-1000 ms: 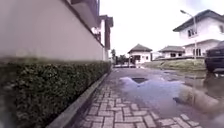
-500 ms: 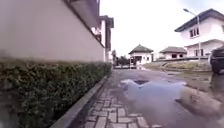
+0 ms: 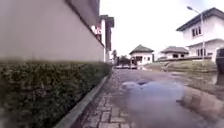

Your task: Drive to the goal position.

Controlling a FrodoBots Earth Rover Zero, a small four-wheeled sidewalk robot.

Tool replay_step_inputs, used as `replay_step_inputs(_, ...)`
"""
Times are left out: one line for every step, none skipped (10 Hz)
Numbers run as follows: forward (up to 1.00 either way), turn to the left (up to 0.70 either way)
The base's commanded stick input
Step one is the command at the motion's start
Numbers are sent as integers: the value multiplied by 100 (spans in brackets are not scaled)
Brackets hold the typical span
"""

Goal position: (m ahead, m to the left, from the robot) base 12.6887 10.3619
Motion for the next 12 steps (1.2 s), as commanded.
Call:
replay_step_inputs(69,3)
replay_step_inputs(69,3)
replay_step_inputs(69,3)
replay_step_inputs(69,-29)
replay_step_inputs(69,-17)
replay_step_inputs(69,-3)
replay_step_inputs(69,3)
replay_step_inputs(69,3)
replay_step_inputs(69,3)
replay_step_inputs(69,3)
replay_step_inputs(69,3)
replay_step_inputs(69,3)
